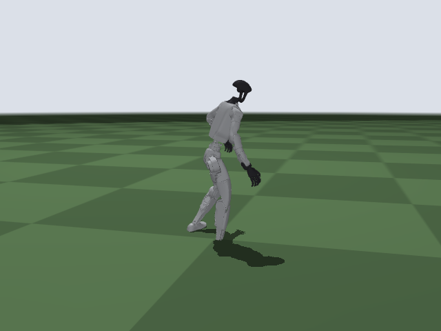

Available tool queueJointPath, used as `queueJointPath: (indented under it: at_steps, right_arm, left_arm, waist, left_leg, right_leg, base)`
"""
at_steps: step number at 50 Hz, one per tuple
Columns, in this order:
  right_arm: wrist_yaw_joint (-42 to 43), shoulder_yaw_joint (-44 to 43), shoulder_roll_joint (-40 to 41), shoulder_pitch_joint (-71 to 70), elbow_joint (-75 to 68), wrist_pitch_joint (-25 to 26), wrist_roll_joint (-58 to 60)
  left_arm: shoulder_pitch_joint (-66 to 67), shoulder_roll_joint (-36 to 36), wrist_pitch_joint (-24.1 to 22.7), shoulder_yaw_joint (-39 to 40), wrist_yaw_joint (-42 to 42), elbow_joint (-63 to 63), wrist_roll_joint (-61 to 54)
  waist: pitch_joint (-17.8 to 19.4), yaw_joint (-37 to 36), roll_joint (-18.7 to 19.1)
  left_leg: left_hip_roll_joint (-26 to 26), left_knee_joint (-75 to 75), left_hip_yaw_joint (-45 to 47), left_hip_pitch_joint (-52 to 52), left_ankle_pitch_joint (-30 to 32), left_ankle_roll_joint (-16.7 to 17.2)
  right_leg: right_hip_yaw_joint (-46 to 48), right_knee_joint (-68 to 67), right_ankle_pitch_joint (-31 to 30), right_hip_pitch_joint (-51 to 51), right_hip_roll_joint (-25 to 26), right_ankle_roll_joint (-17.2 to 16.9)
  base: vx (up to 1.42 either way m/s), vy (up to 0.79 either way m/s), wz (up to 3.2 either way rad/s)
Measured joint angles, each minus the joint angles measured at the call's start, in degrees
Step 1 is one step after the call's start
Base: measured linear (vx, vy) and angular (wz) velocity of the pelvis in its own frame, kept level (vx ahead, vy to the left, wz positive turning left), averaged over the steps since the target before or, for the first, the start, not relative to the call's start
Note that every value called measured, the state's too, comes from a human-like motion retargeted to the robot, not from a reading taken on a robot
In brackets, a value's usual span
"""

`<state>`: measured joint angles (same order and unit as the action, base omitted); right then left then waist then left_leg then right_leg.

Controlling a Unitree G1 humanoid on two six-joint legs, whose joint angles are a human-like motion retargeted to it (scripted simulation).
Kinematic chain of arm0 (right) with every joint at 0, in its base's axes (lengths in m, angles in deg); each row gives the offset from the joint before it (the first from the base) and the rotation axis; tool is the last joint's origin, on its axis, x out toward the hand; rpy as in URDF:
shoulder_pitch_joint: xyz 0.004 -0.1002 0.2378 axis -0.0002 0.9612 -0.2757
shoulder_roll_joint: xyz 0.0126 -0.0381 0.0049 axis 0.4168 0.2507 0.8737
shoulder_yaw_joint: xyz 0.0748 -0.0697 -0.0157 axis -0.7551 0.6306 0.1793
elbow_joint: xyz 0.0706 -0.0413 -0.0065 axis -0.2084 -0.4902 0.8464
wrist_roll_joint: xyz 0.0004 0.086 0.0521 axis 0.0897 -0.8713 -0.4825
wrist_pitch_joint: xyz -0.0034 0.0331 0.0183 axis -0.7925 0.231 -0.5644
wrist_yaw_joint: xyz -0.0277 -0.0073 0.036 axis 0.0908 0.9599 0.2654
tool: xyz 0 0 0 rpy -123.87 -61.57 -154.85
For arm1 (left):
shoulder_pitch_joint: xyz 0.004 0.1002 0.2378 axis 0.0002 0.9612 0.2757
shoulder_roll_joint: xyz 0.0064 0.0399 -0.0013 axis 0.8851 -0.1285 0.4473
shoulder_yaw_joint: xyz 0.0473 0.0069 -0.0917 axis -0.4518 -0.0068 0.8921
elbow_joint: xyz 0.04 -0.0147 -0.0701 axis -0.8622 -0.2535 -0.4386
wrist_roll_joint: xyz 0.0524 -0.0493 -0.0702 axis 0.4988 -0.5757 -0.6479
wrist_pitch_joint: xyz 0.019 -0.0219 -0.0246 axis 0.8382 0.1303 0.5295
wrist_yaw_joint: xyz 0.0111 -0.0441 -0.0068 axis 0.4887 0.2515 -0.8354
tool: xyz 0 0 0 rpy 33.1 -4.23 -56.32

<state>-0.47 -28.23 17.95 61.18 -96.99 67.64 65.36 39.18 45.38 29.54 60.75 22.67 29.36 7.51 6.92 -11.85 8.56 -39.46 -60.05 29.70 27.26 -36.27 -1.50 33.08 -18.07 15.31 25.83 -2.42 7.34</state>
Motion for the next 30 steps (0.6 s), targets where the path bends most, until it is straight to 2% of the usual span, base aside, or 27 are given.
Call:
queueJointPath:
  at_steps: [3,5,6,7,8,10,13,15,17,18,20,28,30]
  right_arm:
    - [-0.26,-0.25,0.26,-0.26,-3.48,-0.41,-0.60]
    - [-0.63,-0.67,0.01,-0.02,-5.55,-0.40,-0.97]
    - [-1.03,-1.03,-0.41,0.03,-6.69,-0.39,-1.18]
    - [-1.57,-1.41,-0.90,0.01,-7.93,-0.45,-1.41]
    - [-2.37,-1.81,-1.55,-0.16,-9.38,-0.66,-1.64]
    - [-3.02,-2.16,-1.66,0.61,-10.65,-0.48,-1.57]
    - [-5.34,-2.94,-2.03,1.94,-11.83,0.20,-0.31]
    - [-7.03,-3.01,-1.69,3.19,-12.19,0.69,0.70]
    - [-8.92,-2.63,-1.04,4.42,-12.54,1.07,1.88]
    - [-9.80,-2.29,-0.65,5.05,-12.72,1.22,2.44]
    - [-12.77,-1.83,-0.33,5.93,-13.00,1.64,4.05]
    - [-18.40,0.58,1.55,8.83,-14.01,1.71,7.19]
    - [-18.61,0.31,0.65,9.30,-13.75,1.61,7.39]
  left_arm:
    - [1.42,0.48,0.27,1.73,-0.08,-1.62,-0.71]
    - [2.24,0.60,0.60,2.38,0.06,-2.86,-1.07]
    - [2.38,0.72,0.79,2.57,0.30,-3.65,-1.28]
    - [2.25,0.85,0.95,2.56,0.58,-4.61,-1.50]
    - [1.59,0.99,1.02,2.15,0.94,-5.91,-1.74]
    - [1.51,0.84,1.39,1.88,1.27,-7.74,-1.60]
    - [-1.06,0.20,1.59,0.02,2.30,-12.30,-1.14]
    - [-2.09,-0.66,2.06,-0.88,3.01,-14.82,-1.14]
    - [-2.63,-1.91,2.63,-1.59,3.78,-16.98,-1.45]
    - [-2.69,-2.65,2.91,-1.87,4.20,-17.94,-1.63]
    - [-4.02,-4.24,3.28,-2.67,5.38,-21.41,-2.59]
    - [-2.28,-11.75,5.75,-1.43,9.29,-31.77,-5.54]
    - [-1.94,-13.13,6.22,-0.25,10.12,-34.57,-6.34]
  waist:
    - [-2.70,-1.40,3.66]
    - [-4.26,-1.71,5.27]
    - [-5.12,-1.46,5.55]
    - [-6.10,-0.78,5.25]
    - [-7.35,0.78,3.75]
    - [-8.13,1.91,3.04]
    - [-11.15,6.65,-2.39]
    - [-11.96,8.94,-4.74]
    - [-12.15,10.43,-6.19]
    - [-12.12,10.90,-6.74]
    - [-12.91,13.23,-9.27]
    - [-13.09,16.53,-14.08]
    - [-15.33,17.14,-14.65]
  left_leg:
    - [-7.69,-3.25,-1.74,2.50,-1.91,1.97]
    - [-10.28,-3.87,-2.55,3.56,-3.16,3.24]
    - [-9.89,-3.26,-2.74,4.01,-4.11,3.82]
    - [-8.18,-1.81,-2.53,4.34,-5.03,3.94]
    - [-3.82,1.33,-1.50,4.42,-5.86,3.13]
    - [-2.09,2.38,-1.23,5.16,-7.65,3.17]
    - [11.13,11.84,1.18,5.73,-6.97,0.63]
    - [16.77,15.20,1.47,5.89,-6.65,0.03]
    - [20.13,16.59,0.96,6.26,-6.49,-0.39]
    - [21.03,16.49,0.57,6.63,-6.53,-0.45]
    - [28.59,24.90,0.02,4.49,-4.30,-2.43]
    - [35.91,29.67,-2.79,3.70,-2.06,-4.66]
    - [38.33,24.70,0.27,-1.37,-5.73,-8.95]
  right_leg:
    - [1.53,-9.62,2.76,4.90,2.01,-0.40]
    - [2.45,-14.70,3.85,7.48,1.97,-1.16]
    - [2.63,-16.10,4.23,8.39,1.45,-1.80]
    - [2.71,-17.13,4.54,9.40,0.21,-2.51]
    - [2.60,-17.40,4.71,10.61,-2.48,-3.37]
    - [2.24,-20.32,3.84,12.85,-5.23,-4.59]
    - [-1.38,-24.44,2.71,18.80,-15.22,-6.75]
    - [-5.48,-27.94,1.77,22.37,-19.89,-8.79]
    - [-9.32,-30.53,2.04,24.74,-22.11,-9.29]
    - [-10.88,-31.85,2.29,25.66,-22.70,-9.38]
    - [-14.60,-32.51,4.27,26.55,-24.89,-9.57]
    - [-23.68,-40.63,12.22,26.67,-22.88,-9.68]
    - [-24.85,-41.38,13.46,28.06,-21.68,-10.15]
  base:
    - [-0.08,0.17,-0.50]
    - [-0.08,0.22,-0.17]
    - [-0.06,0.25,0.27]
    - [-0.04,0.29,0.85]
    - [-0.06,0.30,0.94]
    - [-0.12,0.30,0.79]
    - [-0.09,0.34,1.40]
    - [-0.09,0.35,1.21]
    - [-0.09,0.31,0.89]
    - [-0.07,0.29,0.87]
    - [-0.02,0.28,1.12]
    - [-0.09,0.14,0.56]
    - [-0.09,0.08,0.53]
